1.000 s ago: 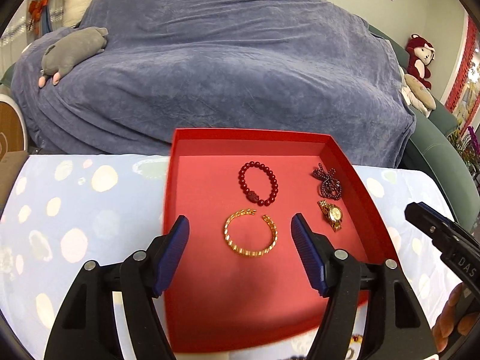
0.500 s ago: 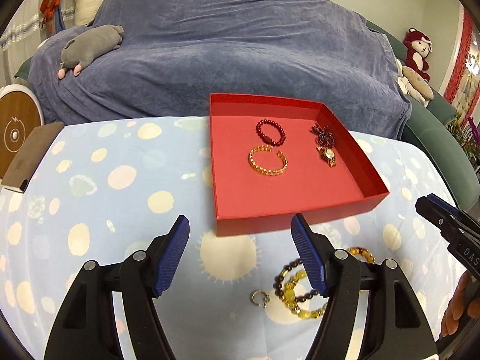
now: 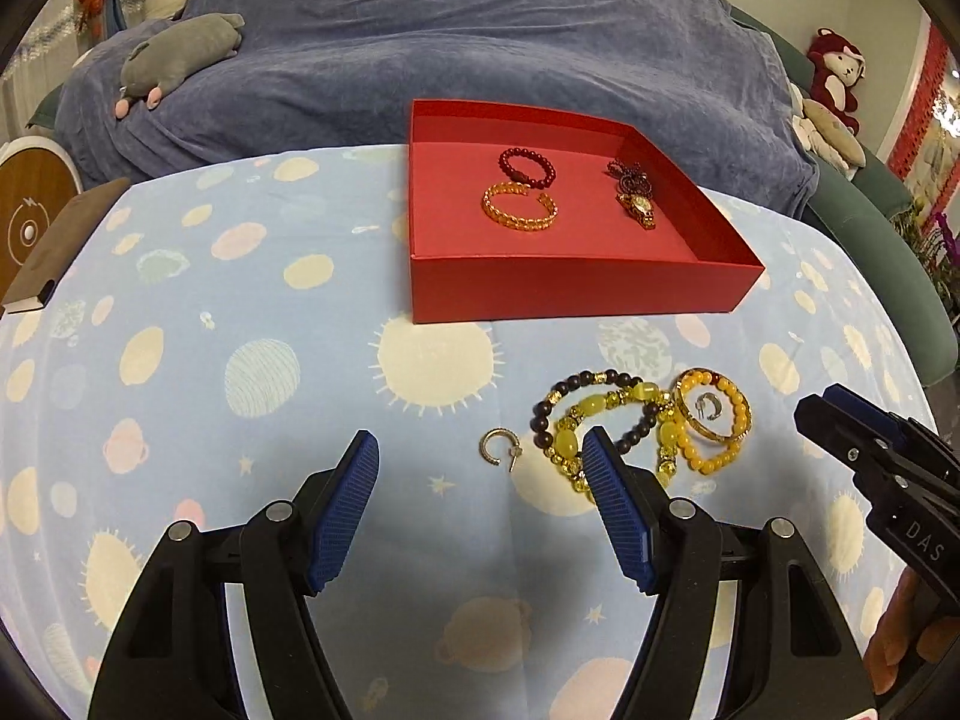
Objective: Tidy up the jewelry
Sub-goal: 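Grasp the thin gold bangle with the right tool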
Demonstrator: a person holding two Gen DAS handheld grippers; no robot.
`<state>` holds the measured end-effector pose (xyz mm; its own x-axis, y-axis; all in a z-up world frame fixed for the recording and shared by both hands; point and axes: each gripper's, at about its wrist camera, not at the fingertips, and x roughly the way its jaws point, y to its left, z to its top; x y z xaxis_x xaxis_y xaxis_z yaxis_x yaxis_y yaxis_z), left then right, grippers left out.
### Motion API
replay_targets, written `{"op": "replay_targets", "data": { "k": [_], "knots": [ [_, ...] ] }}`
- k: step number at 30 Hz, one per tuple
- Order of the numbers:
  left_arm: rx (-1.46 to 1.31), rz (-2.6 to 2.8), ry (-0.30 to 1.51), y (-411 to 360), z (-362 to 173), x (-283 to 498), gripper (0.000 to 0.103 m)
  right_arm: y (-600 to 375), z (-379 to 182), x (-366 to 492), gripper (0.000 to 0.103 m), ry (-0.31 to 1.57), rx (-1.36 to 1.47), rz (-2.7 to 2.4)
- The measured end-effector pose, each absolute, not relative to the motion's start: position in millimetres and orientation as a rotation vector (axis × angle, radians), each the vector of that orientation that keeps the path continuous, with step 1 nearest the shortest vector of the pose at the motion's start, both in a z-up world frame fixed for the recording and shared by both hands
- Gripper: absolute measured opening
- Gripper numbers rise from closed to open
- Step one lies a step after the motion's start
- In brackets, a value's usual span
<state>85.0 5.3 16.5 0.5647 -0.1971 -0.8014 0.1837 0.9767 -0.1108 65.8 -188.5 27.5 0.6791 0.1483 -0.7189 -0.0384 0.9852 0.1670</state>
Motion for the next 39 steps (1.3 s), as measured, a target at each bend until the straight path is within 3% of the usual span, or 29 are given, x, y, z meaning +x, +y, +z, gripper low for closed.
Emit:
{"op": "replay_targets", "data": {
  "k": [2, 5, 11, 39],
  "knots": [
    [-0.009, -0.229, 0.946, 3.9, 14.6, 84.6, 0.067, -186.1, 21.2, 67.7, 0.04, 0.831, 0.138, 0.107],
    [-0.006, -0.234, 0.95, 2.6, 12.6, 84.7, 0.067, -184.1, 14.6, 72.2, 0.052, 0.848, 0.147, 0.111],
    [-0.019, -0.239, 0.973, 2.4, 6.3, 86.5, 0.067, -176.1, 4.4, 82.1, 0.058, 0.872, 0.128, 0.111],
    [-0.04, -0.255, 0.994, 12.3, -0.6, 87.4, 0.066, -168.9, -10.9, 105.3, 0.058, 0.858, 0.077, 0.094]
  ]
}}
